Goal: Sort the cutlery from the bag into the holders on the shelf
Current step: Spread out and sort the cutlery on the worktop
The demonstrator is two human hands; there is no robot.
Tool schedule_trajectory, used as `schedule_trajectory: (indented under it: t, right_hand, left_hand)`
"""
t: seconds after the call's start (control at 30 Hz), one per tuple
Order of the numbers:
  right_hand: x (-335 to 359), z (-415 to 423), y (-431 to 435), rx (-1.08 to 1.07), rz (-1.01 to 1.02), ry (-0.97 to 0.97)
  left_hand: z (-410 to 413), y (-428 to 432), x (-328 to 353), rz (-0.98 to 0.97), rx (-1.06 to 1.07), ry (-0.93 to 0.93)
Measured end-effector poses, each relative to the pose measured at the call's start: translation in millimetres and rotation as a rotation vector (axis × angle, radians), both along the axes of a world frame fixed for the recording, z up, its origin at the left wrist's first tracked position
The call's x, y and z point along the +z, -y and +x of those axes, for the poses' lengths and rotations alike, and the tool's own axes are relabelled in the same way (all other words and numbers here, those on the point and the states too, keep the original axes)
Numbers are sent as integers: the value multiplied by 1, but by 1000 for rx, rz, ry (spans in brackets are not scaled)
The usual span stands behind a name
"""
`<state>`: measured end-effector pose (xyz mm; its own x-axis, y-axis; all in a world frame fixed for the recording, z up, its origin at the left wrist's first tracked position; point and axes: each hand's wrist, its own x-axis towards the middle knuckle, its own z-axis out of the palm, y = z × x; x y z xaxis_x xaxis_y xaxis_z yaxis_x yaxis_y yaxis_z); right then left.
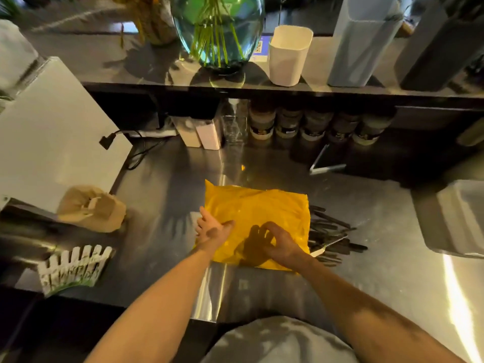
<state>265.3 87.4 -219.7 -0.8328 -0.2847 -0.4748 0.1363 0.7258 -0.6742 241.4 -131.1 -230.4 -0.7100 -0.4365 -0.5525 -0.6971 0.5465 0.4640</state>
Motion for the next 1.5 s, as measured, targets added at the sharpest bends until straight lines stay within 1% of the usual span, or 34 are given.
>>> schedule_trajectory:
  t: [0.1,0.17,0.27,0.4,0.5,0.6,0.7,0.77,0.83,0.87,0.93,1.0,1.1,1.17,1.23,1.3,1.4,1.5]
  right_hand:
    - [-2,-2,1,3,40,25]
    - [-3,-3,1,0,63,60]
    - [-2,0,2,-27,83,86]
    - [-6,10,5,-65,71,103]
    - [-8,11,6,-68,46,113]
    - [-10,8,5,-31,40,98]
    - [-2,10,6,1,42,84]
    - [-1,9,8,25,37,77]
    - [-4,10,8,43,41,55]
    - [-4,10,8,50,41,38]
    - [-5,11,8,58,44,10]
    - [-4,10,8,68,38,-8]
    - [-7,9,6,68,78,-30]
    - [-12,7,2,33,161,-33]
    - [-13,6,-2,22,223,-14]
    - [-13,3,-4,37,242,-11]
    - [-14,2,-3,35,227,-19]
    - [-16,-2,2,-9,206,-93]
  left_hand:
    - [-6,-3,-5,-110,28,-42]
    - [-12,6,-6,-121,79,-64]
    - [-16,25,-8,-10,81,-117]
    - [-15,25,3,129,210,-228]
    - [-11,14,16,126,226,-245]
    - [-7,4,24,166,264,-331]
    - [-7,-5,38,197,321,-374]
    - [-6,-8,44,229,304,-384]
    - [-4,-7,47,267,243,-355]
    - [-3,-6,44,249,193,-333]
    - [-4,-5,40,144,65,-324]
    - [-5,-4,36,50,-4,-363]
    - [-4,-3,36,6,30,-427]
    - [-6,1,33,-26,65,-440]
    - [-7,0,32,-98,45,-422]
    - [-9,-4,34,-139,26,-449]
    - [-8,-10,39,-101,64,-496]
    - [-10,-9,39,-79,103,-529]
